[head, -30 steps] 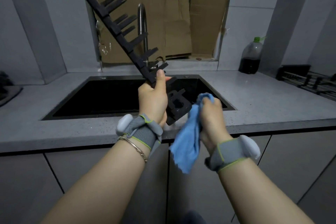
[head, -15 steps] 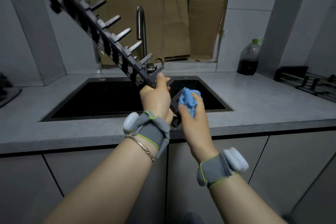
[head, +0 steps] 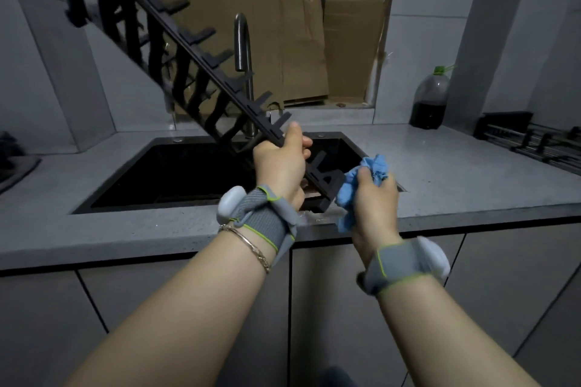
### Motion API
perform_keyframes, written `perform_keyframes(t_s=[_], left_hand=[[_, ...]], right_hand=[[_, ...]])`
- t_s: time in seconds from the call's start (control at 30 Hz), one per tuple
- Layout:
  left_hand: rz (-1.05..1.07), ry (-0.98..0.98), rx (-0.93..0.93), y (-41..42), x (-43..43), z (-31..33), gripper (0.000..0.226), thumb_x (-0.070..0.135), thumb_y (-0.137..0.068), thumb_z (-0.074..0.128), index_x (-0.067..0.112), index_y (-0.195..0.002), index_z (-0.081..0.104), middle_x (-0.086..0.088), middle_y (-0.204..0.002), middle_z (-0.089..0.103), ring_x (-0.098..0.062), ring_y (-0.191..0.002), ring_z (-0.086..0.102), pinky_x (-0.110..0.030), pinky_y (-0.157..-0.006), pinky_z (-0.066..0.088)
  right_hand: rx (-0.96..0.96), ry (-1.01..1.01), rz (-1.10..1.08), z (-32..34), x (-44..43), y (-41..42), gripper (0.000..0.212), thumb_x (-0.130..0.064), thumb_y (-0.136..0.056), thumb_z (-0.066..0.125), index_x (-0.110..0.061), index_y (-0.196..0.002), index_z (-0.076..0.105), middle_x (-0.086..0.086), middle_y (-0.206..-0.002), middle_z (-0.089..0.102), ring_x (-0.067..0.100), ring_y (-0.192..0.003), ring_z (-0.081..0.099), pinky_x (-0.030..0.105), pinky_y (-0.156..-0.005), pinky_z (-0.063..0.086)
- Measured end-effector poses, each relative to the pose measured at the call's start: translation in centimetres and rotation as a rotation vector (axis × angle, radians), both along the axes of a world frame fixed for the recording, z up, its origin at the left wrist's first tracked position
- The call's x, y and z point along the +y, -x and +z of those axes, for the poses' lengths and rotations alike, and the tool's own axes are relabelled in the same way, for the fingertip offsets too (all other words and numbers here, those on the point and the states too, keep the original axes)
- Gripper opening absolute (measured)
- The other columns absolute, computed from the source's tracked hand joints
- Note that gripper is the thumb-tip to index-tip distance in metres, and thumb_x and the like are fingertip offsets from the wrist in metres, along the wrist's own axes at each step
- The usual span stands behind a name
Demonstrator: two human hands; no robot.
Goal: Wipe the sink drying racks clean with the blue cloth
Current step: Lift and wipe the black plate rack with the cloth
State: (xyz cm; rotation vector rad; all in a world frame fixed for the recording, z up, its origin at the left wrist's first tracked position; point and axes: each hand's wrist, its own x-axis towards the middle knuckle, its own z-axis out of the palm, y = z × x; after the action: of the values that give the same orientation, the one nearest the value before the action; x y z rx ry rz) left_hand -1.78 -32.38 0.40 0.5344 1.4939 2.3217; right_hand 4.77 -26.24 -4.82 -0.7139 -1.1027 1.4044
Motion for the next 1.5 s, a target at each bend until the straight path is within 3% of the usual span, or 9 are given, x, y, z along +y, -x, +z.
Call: perform_keyframes(t_s=[0.17, 0.33, 0.43, 0.63, 0.8, 0.87, 1.07, 1.4, 1.5], left_hand=[[0.004, 0.015, -0.076, 0.0, 0.2, -0.1, 0.041, 0.028, -0.096, 0.052, 0.009, -0.061, 0.048, -0.002, -0.054, 0.05, -0.015, -0.051, 0.049, -0.028, -0.056, 0.041], [-0.005, 0.013, -0.04, 0.7, -0.6, 0.4, 0.038, 0.034, -0.096, 0.051, 0.006, -0.07, 0.049, -0.003, -0.063, 0.052, -0.018, -0.059, 0.054, -0.032, -0.063, 0.048], [-0.126, 0.147, 0.034, 0.6, -1.0, 0.5, 0.03, 0.032, -0.097, 0.049, 0.007, -0.081, 0.051, -0.005, -0.072, 0.051, -0.02, -0.069, 0.057, -0.037, -0.067, 0.05], [-0.232, 0.214, 0.117, 0.8, -1.5, 0.9, 0.019, 0.026, -0.098, 0.048, 0.01, -0.087, 0.048, -0.007, -0.081, 0.049, -0.025, -0.082, 0.056, -0.056, -0.08, 0.052], [-0.224, 0.277, 0.146, 1.5, -1.2, 1.0, 0.021, 0.03, -0.097, 0.05, 0.009, -0.099, 0.051, -0.007, -0.091, 0.045, -0.022, -0.08, 0.045, -0.05, -0.08, 0.051], [-0.205, 0.284, 0.145, 1.7, -1.1, 0.7, 0.022, 0.03, -0.097, 0.05, 0.009, -0.1, 0.051, -0.004, -0.086, 0.049, -0.018, -0.074, 0.047, -0.051, -0.081, 0.052], [-0.209, 0.276, 0.219, 1.3, -1.1, 0.6, 0.018, 0.027, -0.098, 0.049, 0.01, -0.096, 0.051, -0.002, -0.079, 0.049, -0.015, -0.069, 0.05, -0.045, -0.076, 0.052], [-0.414, 0.08, 0.172, 1.6, -3.1, 3.0, 0.023, 0.012, -0.096, 0.047, 0.014, -0.073, 0.046, -0.006, -0.074, 0.044, -0.026, -0.084, 0.05, -0.055, -0.079, 0.052], [-0.581, -0.027, 0.144, 1.1, -3.7, 3.3, 0.026, 0.008, -0.096, 0.044, 0.01, -0.07, 0.045, -0.008, -0.07, 0.042, -0.03, -0.079, 0.052, -0.053, -0.077, 0.05]], right_hand=[[-0.089, -0.279, 0.217, -0.7, -3.8, 0.2, 0.024, -0.041, -0.094, 0.036, -0.026, -0.091, 0.055, 0.004, -0.109, 0.056, 0.012, -0.102, 0.053, 0.031, -0.097, 0.04], [-0.196, -0.514, 0.11, -1.2, -5.2, 0.0, 0.029, -0.003, -0.094, 0.045, -0.017, -0.114, 0.061, 0.001, -0.124, 0.042, -0.011, -0.106, 0.045, -0.001, -0.089, 0.032], [-0.282, -0.539, -0.048, -0.5, -4.3, 0.6, 0.022, -0.001, -0.092, 0.047, -0.008, -0.105, 0.063, 0.005, -0.106, 0.046, 0.002, -0.086, 0.049, -0.001, -0.076, 0.033], [-0.169, -0.189, -0.09, 0.4, -1.2, 1.0, 0.027, -0.004, -0.091, 0.051, -0.02, -0.069, 0.051, 0.003, -0.071, 0.053, 0.017, -0.068, 0.049, 0.032, -0.066, 0.042], [0.238, 0.17, 0.219, -0.7, -2.3, 0.0, 0.013, -0.011, -0.092, 0.046, -0.01, -0.087, 0.058, 0.017, -0.091, 0.061, 0.031, -0.086, 0.059, 0.045, -0.084, 0.049], [0.311, 0.127, 0.321, -1.0, -3.3, -0.1, 0.014, -0.017, -0.09, 0.049, -0.008, -0.085, 0.059, 0.016, -0.088, 0.062, 0.029, -0.084, 0.059, 0.04, -0.083, 0.048], [-0.193, -0.311, 0.032, -1.3, -3.6, 1.5, 0.023, -0.03, -0.08, 0.058, -0.025, -0.061, 0.046, 0.013, -0.08, 0.049, 0.02, -0.074, 0.047, 0.037, -0.069, 0.041], [0.402, 0.253, 0.303, 1.0, 0.9, -0.1, 0.027, -0.024, -0.097, 0.04, -0.007, -0.111, 0.056, 0.01, -0.086, 0.062, 0.023, -0.07, 0.062, 0.032, -0.065, 0.052], [0.416, 0.276, 0.414, 1.6, 0.6, 1.2, 0.04, -0.017, -0.099, 0.03, -0.009, -0.074, 0.06, 0.002, -0.064, 0.062, 0.021, -0.057, 0.059, 0.034, -0.066, 0.041]])
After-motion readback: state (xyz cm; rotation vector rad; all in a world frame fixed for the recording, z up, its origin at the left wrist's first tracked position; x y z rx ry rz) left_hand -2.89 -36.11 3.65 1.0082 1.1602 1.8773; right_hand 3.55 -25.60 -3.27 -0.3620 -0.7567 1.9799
